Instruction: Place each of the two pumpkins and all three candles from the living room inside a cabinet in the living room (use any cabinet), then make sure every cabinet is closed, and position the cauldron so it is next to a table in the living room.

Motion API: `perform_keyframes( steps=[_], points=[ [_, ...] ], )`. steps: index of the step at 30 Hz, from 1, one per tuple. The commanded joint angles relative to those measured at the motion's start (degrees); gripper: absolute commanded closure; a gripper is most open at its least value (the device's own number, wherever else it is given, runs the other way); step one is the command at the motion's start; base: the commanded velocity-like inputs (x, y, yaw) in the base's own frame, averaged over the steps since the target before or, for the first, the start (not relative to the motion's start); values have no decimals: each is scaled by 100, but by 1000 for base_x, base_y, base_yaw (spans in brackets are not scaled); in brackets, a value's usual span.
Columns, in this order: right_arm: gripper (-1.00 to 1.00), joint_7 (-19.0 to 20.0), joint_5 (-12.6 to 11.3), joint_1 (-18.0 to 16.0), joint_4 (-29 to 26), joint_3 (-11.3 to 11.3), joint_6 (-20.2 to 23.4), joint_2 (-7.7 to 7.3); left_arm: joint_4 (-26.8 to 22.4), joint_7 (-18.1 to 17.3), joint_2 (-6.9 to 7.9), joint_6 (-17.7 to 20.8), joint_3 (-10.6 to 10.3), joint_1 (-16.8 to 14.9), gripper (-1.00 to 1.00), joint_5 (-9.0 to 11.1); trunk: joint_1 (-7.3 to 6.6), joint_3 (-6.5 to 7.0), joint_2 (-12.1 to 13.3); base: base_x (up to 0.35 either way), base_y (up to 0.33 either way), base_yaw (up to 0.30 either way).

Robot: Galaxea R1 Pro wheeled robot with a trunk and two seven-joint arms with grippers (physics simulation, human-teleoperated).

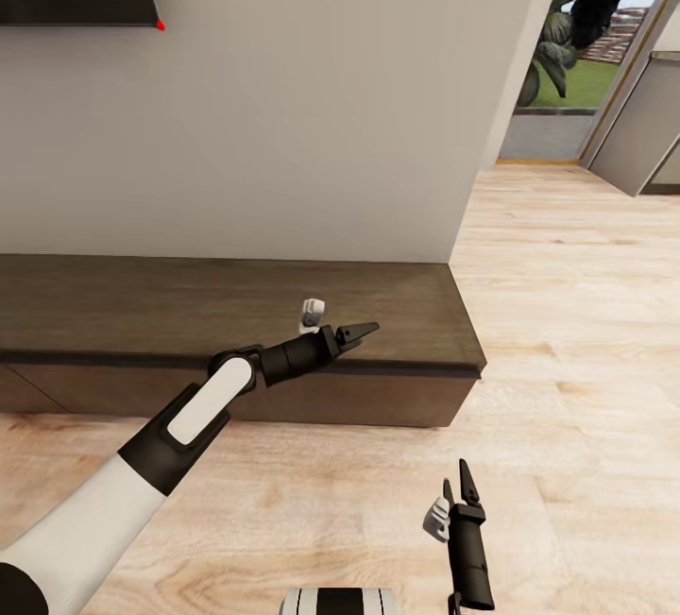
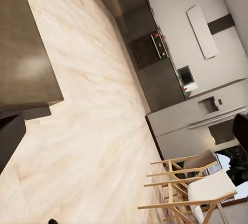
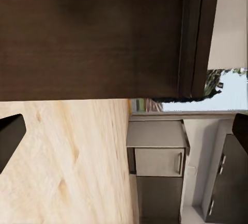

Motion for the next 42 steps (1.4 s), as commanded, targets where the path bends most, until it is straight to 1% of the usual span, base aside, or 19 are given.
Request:
perform_keyframes(
  steps=[1,10,15,21,22,30,36,42],
  points=[
    [-100,-4,1,-3,-9,1,0,-2,0,0,1,-12,0,3,-100,0,0,0,0,0,0,0],
    [-100,-18,61,-17,-140,3,7,-15,0,8,-6,-32,-7,7,-100,0,0,0,0,0,0,0],
    [-100,-13,223,-18,-301,-3,1,-13,0,8,-6,-32,-7,7,-100,0,0,0,0,46,0,0],
    [-100,-15,416,-43,-368,-6,0,-14,5,8,-11,-32,-12,7,-100,0,0,0,0,240,0,0],
    [-100,-18,563,-46,-370,-6,4,-14,3,9,-13,-32,-9,7,-100,0,0,0,0,82,0,0],
    [-100,-51,565,-47,-371,-6,9,-15,5,9,-6,-40,-8,7,-100,0,0,0,0,28,0,0],
    [-100,-154,565,-48,-364,-6,9,-15,8,9,-7,-41,-8,7,-100,0,0,0,0,240,0,0],
    [-100,-178,565,-46,-367,-6,9,-17,5,8,-6,-41,-8,7,-100,-1,0,0,0,46,0,0]
  ],
)
